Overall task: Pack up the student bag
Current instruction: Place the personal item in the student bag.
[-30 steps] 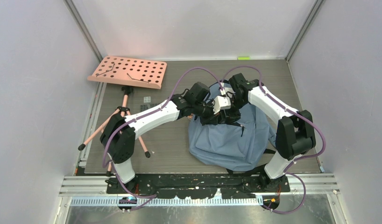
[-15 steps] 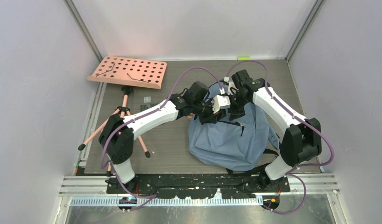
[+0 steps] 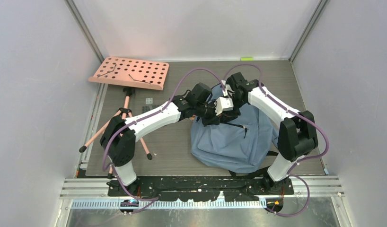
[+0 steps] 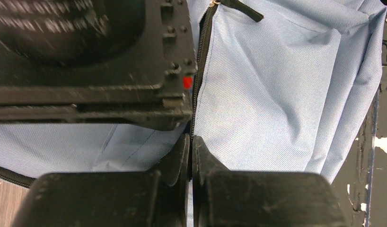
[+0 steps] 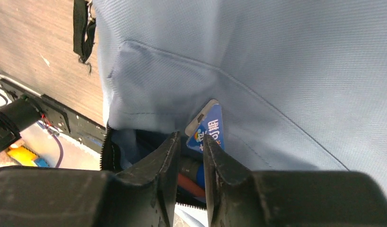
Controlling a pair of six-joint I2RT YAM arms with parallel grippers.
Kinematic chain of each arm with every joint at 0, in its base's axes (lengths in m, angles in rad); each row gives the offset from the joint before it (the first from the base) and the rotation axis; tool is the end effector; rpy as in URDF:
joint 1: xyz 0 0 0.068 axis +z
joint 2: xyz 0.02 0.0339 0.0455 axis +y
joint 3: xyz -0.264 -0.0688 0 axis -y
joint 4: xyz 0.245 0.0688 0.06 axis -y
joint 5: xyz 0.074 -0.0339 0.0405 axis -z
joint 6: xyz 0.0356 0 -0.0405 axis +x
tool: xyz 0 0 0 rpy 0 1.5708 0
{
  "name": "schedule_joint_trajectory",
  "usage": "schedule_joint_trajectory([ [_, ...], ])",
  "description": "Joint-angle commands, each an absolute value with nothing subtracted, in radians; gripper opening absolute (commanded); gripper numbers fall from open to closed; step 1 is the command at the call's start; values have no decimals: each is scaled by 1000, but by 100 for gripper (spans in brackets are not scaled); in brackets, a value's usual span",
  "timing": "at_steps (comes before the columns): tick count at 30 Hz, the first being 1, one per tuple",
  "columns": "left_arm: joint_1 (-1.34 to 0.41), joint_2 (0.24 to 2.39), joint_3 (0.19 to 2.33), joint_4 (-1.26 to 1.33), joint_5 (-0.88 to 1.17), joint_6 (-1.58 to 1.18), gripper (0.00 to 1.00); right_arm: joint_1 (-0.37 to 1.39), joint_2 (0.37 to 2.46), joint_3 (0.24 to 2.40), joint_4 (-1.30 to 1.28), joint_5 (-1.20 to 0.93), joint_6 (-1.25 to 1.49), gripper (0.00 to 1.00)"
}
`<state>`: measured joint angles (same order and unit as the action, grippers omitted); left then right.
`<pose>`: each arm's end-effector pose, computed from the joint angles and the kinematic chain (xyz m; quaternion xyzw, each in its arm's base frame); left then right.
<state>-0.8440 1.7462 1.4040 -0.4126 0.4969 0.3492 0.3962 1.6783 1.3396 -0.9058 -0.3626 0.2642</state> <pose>0.2489 -0.3055 0.2756 0.5806 0.6812 -0.3130 0.3176 0.3030 0.1404 0.2495 -0.0932 0.9665 0.2201 0.0934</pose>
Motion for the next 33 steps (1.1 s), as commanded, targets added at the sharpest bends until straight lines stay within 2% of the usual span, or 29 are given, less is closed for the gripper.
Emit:
schedule_joint_trajectory([
  [1, -839, 1692, 1413, -392, 481, 370, 0, 432, 1669, 1308, -906, -429, 246, 28],
  [6, -839, 1690, 1413, -393, 468, 380, 0, 455, 1644, 1274, -959, -501, 220, 24],
  [11, -839, 1694, 1413, -393, 467, 376, 0, 465, 1597, 1254, -980, -458, 229, 25],
  [15, -838, 1694, 1405, -391, 458, 362, 0, 465, 1549, 1320, -973, -371, 283, 37],
  [21, -838, 1692, 1390, -385, 374, 306, 1, 452, 1483, 1424, -944, -128, 348, 60],
  [22, -838, 1691, 1389, -382, 361, 289, 7, 445, 1468, 1427, -933, -106, 352, 63],
  [23, -838, 1692, 1387, -380, 350, 270, 16, 442, 1460, 1428, -930, -63, 358, 64],
  [25, -837, 1687, 1387, -379, 336, 228, 42, 434, 1438, 1424, -921, -14, 362, 68],
  [26, -837, 1681, 1383, -377, 331, 212, 52, 427, 1421, 1419, -916, 10, 362, 69],
  [30, -835, 1633, 1356, -355, 289, 167, 74, 403, 1365, 1395, -910, 84, 348, 72],
  [33, -821, 1576, 1346, -374, 269, 110, 80, 399, 1321, 1369, -880, 71, 288, 72],
])
